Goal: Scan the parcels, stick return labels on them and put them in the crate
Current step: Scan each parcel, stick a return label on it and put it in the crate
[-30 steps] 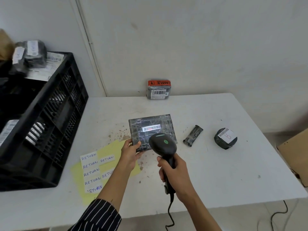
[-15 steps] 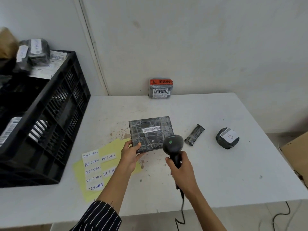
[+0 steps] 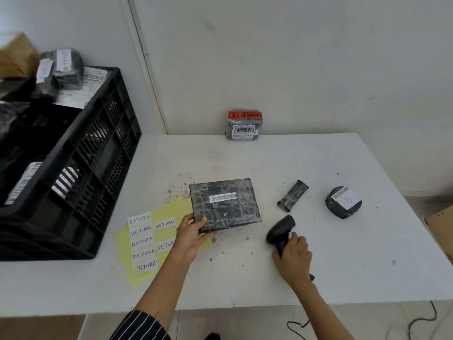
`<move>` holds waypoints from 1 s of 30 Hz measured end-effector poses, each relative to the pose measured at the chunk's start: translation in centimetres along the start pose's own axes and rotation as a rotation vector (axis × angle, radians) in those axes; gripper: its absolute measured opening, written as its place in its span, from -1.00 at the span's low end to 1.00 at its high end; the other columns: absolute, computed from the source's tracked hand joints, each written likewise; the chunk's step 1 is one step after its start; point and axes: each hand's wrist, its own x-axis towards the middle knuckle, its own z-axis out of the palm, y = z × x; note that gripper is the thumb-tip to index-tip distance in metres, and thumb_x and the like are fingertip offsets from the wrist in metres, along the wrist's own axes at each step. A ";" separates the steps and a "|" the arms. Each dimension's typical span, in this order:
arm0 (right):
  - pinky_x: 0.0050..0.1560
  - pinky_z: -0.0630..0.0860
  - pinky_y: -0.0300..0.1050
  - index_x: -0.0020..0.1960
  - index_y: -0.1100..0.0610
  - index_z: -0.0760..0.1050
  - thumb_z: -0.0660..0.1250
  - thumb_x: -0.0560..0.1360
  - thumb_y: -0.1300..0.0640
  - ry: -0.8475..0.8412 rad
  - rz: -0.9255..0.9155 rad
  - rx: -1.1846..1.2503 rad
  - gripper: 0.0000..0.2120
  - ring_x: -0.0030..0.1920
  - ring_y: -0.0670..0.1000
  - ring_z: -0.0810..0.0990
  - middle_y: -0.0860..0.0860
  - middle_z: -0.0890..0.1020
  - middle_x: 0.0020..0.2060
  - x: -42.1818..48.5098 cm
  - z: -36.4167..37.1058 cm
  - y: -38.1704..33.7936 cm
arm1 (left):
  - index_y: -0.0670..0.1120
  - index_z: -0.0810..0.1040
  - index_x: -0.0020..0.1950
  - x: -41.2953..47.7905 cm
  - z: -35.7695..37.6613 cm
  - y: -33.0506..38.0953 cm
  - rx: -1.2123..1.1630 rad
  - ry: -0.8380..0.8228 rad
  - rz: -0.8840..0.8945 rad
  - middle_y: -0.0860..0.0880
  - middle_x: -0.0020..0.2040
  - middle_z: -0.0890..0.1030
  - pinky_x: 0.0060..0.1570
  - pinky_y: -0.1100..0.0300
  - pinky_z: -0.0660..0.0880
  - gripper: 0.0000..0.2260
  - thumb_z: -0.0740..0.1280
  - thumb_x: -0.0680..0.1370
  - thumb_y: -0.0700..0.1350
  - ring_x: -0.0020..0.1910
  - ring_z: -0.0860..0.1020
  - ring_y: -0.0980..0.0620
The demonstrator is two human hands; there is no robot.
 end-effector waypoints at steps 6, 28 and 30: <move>0.47 -0.08 0.02 0.46 0.30 0.14 0.39 0.46 0.13 0.198 -0.112 0.348 -0.30 0.41 0.18 0.20 0.22 0.27 0.37 0.5 -3.6 -4.4 | -0.21 0.41 0.20 -1.6 0.1 0.8 -0.029 -0.032 0.066 -0.21 0.10 0.55 -0.09 0.06 0.55 -0.78 0.27 0.56 -0.32 0.11 0.54 -0.16; -0.44 0.41 -0.32 0.24 0.27 0.40 0.29 0.55 0.25 -0.373 0.016 1.048 -0.72 -0.35 -0.08 0.50 0.11 0.57 -0.18 8.0 -1.8 -18.0 | -0.11 0.39 0.32 1.1 -12.5 2.3 1.049 0.268 0.437 -0.09 0.33 0.43 0.15 0.18 0.36 -0.62 0.36 0.53 -0.15 0.27 0.40 -0.04; -0.55 0.32 -0.36 0.24 0.28 0.40 0.28 0.55 0.26 -0.381 0.020 1.010 -0.73 -0.49 -0.16 0.43 0.06 0.52 -0.30 9.1 -0.3 -19.8 | -0.07 0.27 0.43 1.8 -13.9 2.2 1.222 0.211 0.454 -0.04 0.48 0.24 0.32 0.16 0.26 -0.47 0.38 0.51 -0.06 0.43 0.22 0.00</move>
